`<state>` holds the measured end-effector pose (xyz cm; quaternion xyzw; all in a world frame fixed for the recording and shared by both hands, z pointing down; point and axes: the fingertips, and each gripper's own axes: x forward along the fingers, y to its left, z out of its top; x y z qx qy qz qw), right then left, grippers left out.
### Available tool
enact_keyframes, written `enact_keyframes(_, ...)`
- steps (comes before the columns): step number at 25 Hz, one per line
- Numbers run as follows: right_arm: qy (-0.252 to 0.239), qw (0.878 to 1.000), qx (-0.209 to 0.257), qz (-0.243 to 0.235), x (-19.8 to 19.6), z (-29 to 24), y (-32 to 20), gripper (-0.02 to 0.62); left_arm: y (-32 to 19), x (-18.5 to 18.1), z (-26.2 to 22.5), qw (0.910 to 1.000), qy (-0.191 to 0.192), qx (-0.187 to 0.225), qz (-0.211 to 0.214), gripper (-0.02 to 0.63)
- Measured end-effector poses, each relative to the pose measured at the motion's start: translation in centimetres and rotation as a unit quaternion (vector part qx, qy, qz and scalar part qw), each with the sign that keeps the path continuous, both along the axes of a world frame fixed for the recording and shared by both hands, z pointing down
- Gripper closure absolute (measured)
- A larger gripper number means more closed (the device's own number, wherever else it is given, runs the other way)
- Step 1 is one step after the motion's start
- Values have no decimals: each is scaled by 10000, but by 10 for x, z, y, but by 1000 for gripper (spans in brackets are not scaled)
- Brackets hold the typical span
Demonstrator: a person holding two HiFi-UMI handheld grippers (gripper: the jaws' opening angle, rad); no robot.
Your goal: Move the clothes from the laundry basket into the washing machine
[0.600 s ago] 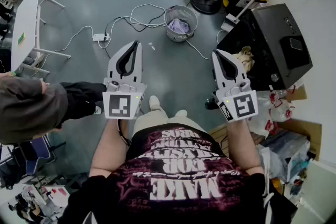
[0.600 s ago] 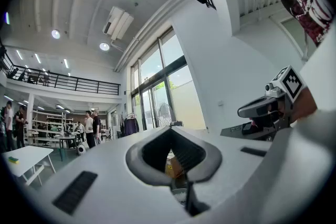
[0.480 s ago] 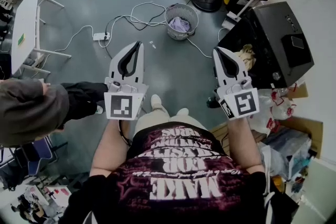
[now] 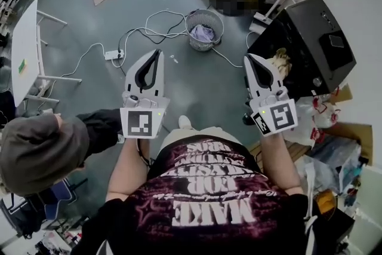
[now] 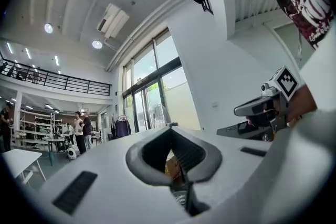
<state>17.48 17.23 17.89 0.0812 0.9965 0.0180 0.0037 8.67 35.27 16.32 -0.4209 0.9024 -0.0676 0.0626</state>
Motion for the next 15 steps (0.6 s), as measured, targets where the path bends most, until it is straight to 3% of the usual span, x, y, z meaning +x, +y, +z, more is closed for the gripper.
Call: enact_keyframes(15, -33, 9992, -179, 360, -30, -7, 43, 592, 31, -51, 3, 9987, 2, 92, 502, 607)
